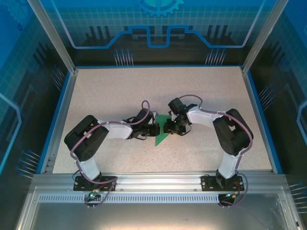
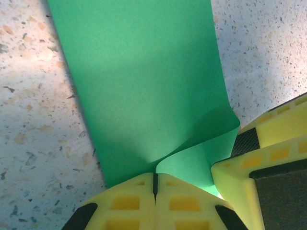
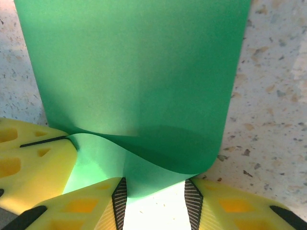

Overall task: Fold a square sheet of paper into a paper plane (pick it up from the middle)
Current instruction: Third fold the triangle at the center of the table.

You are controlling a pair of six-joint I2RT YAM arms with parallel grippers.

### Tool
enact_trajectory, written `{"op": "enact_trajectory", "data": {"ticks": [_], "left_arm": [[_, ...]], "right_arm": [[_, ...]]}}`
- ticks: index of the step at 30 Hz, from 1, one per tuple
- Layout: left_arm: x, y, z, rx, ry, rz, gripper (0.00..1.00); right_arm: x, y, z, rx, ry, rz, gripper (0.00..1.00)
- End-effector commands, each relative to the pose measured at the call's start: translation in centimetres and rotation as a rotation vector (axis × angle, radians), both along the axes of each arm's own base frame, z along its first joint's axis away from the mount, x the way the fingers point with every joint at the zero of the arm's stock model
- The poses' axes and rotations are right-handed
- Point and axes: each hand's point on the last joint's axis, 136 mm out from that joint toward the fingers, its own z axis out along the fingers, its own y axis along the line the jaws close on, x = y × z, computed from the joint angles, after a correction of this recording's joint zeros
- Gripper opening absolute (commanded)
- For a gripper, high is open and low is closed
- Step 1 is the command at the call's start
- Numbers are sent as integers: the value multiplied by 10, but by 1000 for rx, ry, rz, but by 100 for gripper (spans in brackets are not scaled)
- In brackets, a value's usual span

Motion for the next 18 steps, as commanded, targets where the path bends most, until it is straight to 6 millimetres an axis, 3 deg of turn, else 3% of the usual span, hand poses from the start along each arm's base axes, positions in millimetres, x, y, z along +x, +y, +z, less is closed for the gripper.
{"op": "enact_trajectory", "data": {"ticks": [1,18], "left_arm": [[6,2,-2,19,-2,5,1],[9,7,-3,47,-1,34,0]], "right_arm": [[-12,-9,-17,-87,42,16,40],[-17,-26,-33,-259,41,27,40]]}}
